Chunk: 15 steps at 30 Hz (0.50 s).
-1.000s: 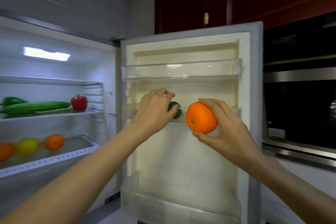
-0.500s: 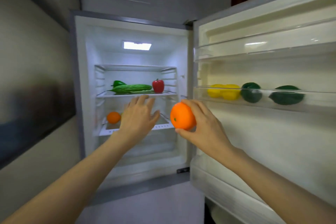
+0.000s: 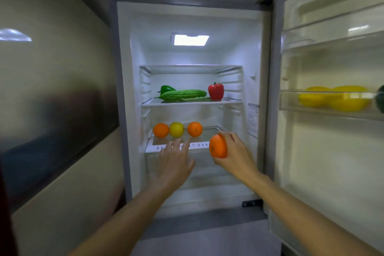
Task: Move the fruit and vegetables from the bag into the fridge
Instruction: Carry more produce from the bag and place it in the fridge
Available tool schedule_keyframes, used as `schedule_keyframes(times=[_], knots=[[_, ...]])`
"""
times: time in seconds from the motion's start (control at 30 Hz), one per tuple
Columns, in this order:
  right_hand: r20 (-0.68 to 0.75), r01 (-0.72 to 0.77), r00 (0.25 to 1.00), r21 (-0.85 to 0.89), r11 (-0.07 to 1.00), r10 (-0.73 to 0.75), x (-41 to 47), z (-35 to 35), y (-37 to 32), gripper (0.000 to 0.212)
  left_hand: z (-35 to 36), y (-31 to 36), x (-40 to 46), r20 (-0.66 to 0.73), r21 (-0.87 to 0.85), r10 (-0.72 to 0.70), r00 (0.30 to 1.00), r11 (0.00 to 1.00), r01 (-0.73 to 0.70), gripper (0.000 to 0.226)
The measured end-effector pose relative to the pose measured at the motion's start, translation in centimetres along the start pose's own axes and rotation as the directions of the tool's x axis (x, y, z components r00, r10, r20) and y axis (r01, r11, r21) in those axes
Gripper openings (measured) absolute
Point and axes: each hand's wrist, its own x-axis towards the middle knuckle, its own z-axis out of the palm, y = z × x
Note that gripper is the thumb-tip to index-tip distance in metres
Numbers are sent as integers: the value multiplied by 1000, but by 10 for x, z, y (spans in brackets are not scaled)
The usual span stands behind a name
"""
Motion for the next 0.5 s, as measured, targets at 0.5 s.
schedule_keyframes(times=[0.5], knots=[[146, 59, 989, -167, 984, -35, 174, 121, 98, 68, 101, -61, 107, 6, 10, -55, 998, 998, 55, 39]])
